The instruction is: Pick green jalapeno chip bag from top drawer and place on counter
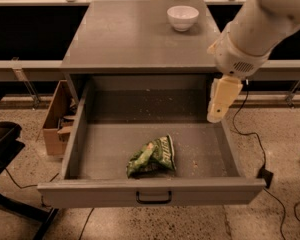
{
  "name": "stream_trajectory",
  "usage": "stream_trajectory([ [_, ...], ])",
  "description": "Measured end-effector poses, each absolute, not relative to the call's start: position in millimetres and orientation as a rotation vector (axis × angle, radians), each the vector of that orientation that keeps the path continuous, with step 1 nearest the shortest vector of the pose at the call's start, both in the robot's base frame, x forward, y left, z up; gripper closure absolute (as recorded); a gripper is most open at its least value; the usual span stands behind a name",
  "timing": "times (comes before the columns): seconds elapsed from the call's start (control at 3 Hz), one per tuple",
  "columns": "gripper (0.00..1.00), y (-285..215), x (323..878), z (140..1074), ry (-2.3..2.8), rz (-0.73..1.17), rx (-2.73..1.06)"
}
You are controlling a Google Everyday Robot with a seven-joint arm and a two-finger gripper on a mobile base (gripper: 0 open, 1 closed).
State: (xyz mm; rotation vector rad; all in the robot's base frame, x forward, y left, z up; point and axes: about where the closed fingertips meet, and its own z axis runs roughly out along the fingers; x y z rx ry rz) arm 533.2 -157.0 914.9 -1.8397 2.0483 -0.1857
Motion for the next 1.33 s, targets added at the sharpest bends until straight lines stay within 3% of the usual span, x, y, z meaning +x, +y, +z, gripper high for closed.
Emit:
stream_trajectory([
  [0.67, 0.00, -95.0, 573.0, 805.1, 1.902, -0.172, -1.900],
  [1.0, 0.00, -92.4, 571.6, 804.2, 1.896, -0.158, -1.915],
  [1.33, 0.00, -39.8, 545.8, 751.2, 1.840, 0.022, -2.021],
])
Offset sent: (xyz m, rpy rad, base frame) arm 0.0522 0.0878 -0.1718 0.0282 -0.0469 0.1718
